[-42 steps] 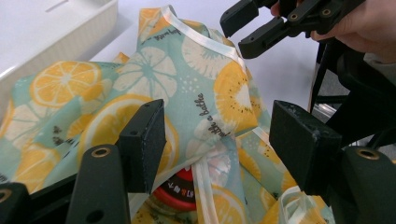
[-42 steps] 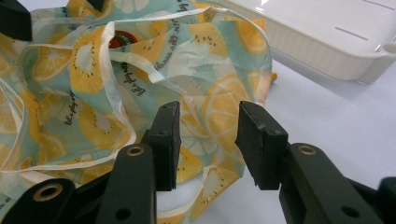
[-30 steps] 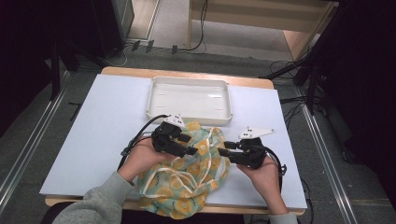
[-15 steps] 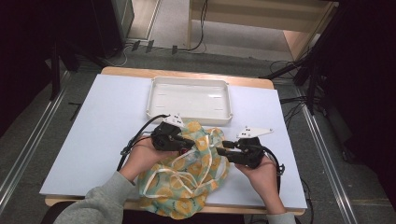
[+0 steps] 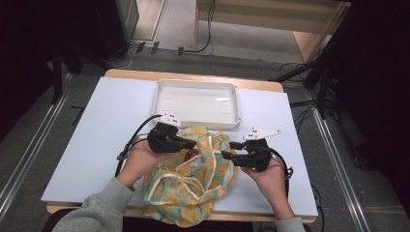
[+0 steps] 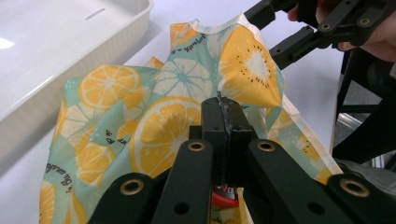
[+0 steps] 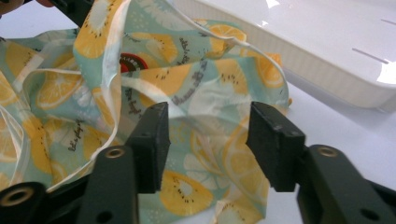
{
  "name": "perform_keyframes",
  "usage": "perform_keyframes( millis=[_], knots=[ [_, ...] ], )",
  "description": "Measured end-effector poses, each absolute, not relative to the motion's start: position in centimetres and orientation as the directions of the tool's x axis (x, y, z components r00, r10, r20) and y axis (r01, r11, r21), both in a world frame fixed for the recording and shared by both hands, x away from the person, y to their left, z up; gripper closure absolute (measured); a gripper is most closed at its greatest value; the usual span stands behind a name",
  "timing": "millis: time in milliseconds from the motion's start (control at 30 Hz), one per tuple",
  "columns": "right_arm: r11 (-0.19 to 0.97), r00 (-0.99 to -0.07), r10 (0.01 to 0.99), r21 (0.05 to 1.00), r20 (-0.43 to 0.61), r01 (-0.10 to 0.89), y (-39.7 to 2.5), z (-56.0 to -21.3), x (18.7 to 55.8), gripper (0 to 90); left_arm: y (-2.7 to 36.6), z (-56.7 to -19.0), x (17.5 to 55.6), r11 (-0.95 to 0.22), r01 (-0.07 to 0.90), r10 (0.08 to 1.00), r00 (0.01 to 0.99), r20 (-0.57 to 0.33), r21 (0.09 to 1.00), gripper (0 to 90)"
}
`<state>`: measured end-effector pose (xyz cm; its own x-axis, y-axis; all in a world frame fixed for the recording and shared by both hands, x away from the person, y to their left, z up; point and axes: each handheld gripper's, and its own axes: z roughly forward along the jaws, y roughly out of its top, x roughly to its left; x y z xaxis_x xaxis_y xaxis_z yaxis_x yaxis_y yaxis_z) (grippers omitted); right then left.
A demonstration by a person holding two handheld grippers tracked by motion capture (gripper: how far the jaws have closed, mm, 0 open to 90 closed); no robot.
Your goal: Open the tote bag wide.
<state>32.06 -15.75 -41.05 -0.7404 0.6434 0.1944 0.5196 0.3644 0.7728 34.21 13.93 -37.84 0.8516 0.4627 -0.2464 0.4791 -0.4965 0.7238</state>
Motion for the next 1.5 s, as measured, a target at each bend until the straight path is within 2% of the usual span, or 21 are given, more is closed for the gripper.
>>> perform_keyframes(
  millis=[100, 200, 267, 433, 500, 1067, 1233, 1500],
  knots=[
    [0.361, -0.744, 0.639, 0.777, 0.197, 0.516, -15.3, -40.7, 32.3, 43.4, 14.2, -37.6, 34.2, -0.487, 0.479, 0.457, 0.852, -0.255, 0.73, 90.0],
    [0.357, -0.748, 0.631, 0.779, 0.206, 0.516, -14.6, -40.7, 32.6, 43.2, 14.4, -37.5, 34.2, -0.478, 0.485, 0.452, 0.851, -0.268, 0.733, 90.0],
    [0.372, -0.754, 0.624, 0.77, 0.206, 0.519, -14.1, -40.8, 32.7, 49.0, 14.6, -37.4, 34.1, -0.477, 0.481, 0.449, 0.853, -0.267, 0.736, 90.0],
    [0.422, -0.773, 0.61, 0.756, 0.171, 0.5, -13.4, -41.0, 32.5, 79.5, 15.2, -37.2, 34.1, -0.469, 0.485, 0.456, 0.849, -0.267, 0.738, 90.0],
    [0.434, -0.777, 0.608, 0.751, 0.164, 0.498, -13.5, -40.9, 32.3, 85.2, 15.8, -37.1, 34.1, -0.468, 0.485, 0.46, 0.847, -0.265, 0.738, 90.0],
    [0.44, -0.786, 0.6, 0.76, 0.149, 0.479, -15.3, -40.1, 30.4, 87.5, 21.3, -36.6, 35.0, -0.394, 0.541, 0.548, 0.787, -0.283, 0.743, 90.0],
    [0.445, -0.792, 0.592, 0.759, 0.149, 0.475, -15.3, -40.1, 30.3, 88.6, 21.9, -37.0, 35.5, -0.398, 0.547, 0.574, 0.775, -0.265, 0.737, 90.0],
    [0.461, -0.793, 0.588, 0.741, 0.157, 0.489, -15.1, -40.7, 30.4, 90.0, 22.1, -38.9, 37.1, -0.392, 0.581, 0.593, 0.752, -0.287, 0.713, 90.0]
  ],
)
